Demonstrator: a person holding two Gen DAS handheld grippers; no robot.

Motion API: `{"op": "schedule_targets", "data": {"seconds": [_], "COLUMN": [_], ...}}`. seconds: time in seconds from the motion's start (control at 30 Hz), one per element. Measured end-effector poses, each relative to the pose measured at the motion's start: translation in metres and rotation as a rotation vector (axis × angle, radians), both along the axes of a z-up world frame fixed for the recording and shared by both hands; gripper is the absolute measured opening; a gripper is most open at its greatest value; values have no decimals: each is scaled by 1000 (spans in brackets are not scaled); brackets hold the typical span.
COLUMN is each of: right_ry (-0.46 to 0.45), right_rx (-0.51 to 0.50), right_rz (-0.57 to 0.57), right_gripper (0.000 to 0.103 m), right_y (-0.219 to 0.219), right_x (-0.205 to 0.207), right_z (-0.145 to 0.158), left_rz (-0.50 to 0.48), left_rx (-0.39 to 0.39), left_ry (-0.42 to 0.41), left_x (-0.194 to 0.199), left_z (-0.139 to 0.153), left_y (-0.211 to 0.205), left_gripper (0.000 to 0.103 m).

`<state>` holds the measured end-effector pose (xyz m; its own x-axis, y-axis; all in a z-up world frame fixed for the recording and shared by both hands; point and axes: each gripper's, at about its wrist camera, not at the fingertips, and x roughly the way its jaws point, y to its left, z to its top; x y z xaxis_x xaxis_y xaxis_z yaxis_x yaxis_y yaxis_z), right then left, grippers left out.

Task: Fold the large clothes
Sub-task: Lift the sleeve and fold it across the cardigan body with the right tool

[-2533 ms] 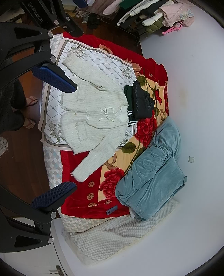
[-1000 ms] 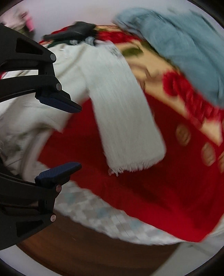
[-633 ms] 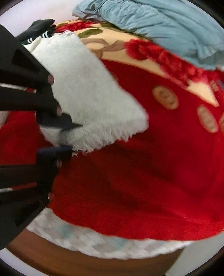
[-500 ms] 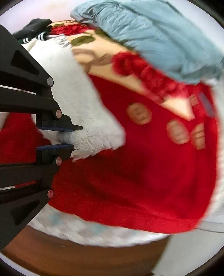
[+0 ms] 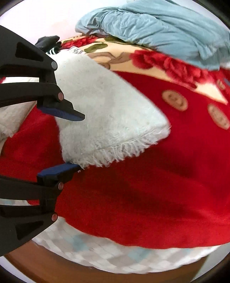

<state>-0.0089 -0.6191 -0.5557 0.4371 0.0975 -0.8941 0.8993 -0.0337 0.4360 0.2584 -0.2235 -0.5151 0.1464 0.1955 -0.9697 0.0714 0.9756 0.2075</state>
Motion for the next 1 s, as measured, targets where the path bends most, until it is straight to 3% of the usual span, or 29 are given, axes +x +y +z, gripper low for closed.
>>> {"op": "schedule_targets", "data": {"seconds": [0.1,0.2,0.37,0.47,0.6,0.63,0.67,0.7,1.0], "right_ry": [-53,-99,-76,-149,-89,-72,-38,-22,-114], "right_rx": [88,106,-18,-91,-156,-166,-194,-216,-375], "right_rz": [-28,-20,-95,-152,-151,-149,-141,-127,-3], "right_gripper": [49,49,53,54,54,52,40,10,9], "right_y": [16,34,16,5,-1,-2,0,1,11], "right_x": [-7,-3,13,28,51,54,60,63,89], "right_z": [-3,-2,-22,-14,-21,-22,-18,-12,76], "left_rz": [26,41,41,34,38,40,41,41,69], "left_rx": [-7,-13,-14,-13,-19,-20,-23,-25,-49], "left_ry": [9,16,9,-6,-6,-8,-14,-22,-55], "left_x": [-1,-1,2,3,6,7,8,9,18], "left_z": [-4,-8,-10,-11,-15,-15,-14,-12,5], "left_y": [8,12,13,12,8,6,5,4,18], "left_gripper": [103,103,103,103,103,103,103,103,103]}}
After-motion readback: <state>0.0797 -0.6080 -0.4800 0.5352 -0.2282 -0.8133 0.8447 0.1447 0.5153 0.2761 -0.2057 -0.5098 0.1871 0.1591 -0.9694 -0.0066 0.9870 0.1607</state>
